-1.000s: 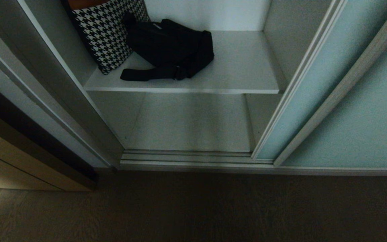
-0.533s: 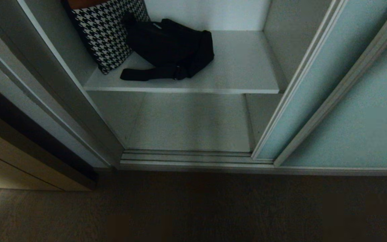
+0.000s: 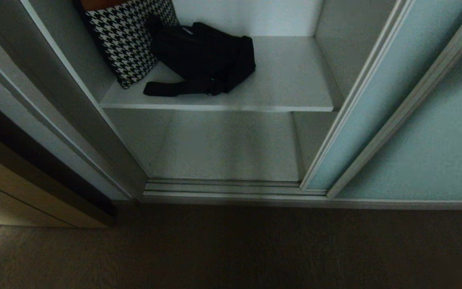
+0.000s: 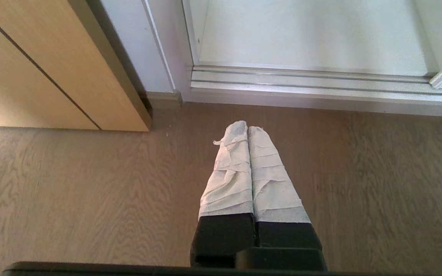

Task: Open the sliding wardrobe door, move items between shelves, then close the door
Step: Close the door

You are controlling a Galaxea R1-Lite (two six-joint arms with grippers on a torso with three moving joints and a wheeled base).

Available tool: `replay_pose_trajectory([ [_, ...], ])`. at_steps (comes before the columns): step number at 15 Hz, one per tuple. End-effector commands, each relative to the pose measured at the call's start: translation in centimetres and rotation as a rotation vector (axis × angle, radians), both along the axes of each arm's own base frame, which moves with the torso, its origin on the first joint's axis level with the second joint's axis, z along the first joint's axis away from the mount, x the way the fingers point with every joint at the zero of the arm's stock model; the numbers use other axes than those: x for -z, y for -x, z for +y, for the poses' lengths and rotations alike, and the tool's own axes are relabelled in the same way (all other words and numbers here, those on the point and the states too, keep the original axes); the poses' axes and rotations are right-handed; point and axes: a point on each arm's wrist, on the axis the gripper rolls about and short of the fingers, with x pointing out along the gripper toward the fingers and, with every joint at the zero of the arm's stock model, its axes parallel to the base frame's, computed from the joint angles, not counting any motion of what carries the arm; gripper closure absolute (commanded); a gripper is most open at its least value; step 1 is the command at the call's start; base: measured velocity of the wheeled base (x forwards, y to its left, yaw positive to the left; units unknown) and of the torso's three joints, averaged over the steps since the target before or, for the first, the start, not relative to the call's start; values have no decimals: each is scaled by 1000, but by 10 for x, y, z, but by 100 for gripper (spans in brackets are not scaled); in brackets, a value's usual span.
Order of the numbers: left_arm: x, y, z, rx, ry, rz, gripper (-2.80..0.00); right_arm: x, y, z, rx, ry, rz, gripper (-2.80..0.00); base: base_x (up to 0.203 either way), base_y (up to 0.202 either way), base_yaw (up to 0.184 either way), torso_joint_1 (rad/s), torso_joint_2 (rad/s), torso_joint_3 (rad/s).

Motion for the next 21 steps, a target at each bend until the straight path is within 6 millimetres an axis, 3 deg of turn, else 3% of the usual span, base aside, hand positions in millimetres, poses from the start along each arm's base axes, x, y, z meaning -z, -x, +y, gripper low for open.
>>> replay_pose_trajectory([
  [1,0,0,0,0,0,1,0,8,-17,-8,4,-14,26,0,0,0,0,0,0,0],
  [7,0,0,0,0,0,0,0,17,-49,-22,10,-10,14,0,0,0,0,0,0,0],
  [13,0,0,0,0,0,1,0,26,-62,-26,4,-21,40,0,0,0,0,0,0,0],
  [21,0,0,0,0,0,0,0,24,-69,-7,-65,-13,36,0,0,0,0,0,0,0],
])
